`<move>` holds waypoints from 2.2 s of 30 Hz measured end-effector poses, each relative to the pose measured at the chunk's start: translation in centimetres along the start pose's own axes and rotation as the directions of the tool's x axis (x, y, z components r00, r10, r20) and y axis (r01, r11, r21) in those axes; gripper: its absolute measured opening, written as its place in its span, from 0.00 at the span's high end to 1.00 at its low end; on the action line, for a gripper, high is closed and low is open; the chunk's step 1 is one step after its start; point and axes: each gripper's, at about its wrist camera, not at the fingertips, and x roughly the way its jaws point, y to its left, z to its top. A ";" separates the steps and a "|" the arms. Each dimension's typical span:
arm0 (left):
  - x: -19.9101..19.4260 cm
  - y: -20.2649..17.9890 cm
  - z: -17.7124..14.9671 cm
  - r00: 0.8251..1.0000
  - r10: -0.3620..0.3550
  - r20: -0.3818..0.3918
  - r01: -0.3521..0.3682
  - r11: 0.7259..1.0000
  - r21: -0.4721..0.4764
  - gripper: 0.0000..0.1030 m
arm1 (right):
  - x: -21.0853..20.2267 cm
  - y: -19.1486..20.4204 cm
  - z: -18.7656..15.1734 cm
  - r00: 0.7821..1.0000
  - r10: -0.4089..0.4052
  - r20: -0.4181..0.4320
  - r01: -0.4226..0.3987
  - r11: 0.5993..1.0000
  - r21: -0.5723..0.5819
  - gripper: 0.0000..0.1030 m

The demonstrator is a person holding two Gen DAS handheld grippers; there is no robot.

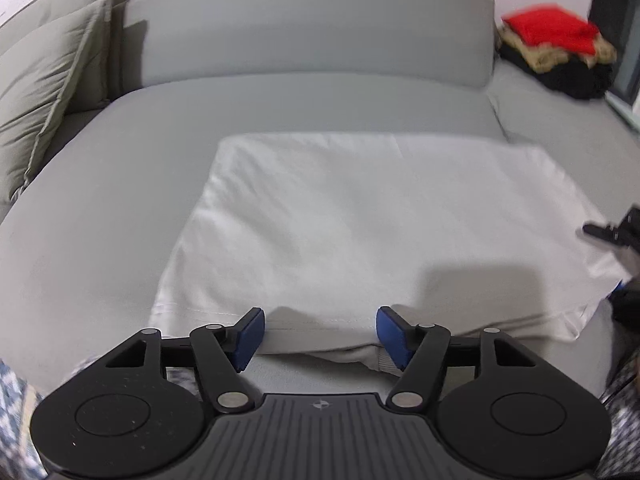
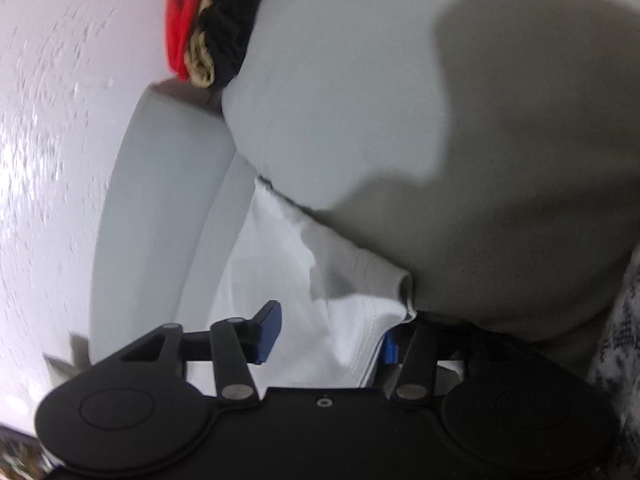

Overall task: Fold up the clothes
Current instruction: 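Grasp the hem end with the right gripper and fold it onto the collar half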

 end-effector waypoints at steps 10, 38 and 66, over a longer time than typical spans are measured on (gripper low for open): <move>2.5 1.7 1.8 0.985 0.104 -0.138 -0.099 0.994 0.041 0.49 | -0.5 1.6 0.2 0.991 -0.131 -0.008 0.130 0.989 -0.077 0.92; -7.2 15.3 -1.0 0.991 0.102 0.084 -0.065 0.931 -0.359 0.46 | 2.7 22.4 -30.9 0.966 -0.131 -0.222 -0.227 -0.028 -0.973 0.95; -6.6 13.7 -0.7 0.988 0.153 0.028 -0.136 0.933 -0.334 0.45 | 4.9 24.6 -27.5 0.846 -0.229 -0.481 -0.454 0.162 -0.876 0.50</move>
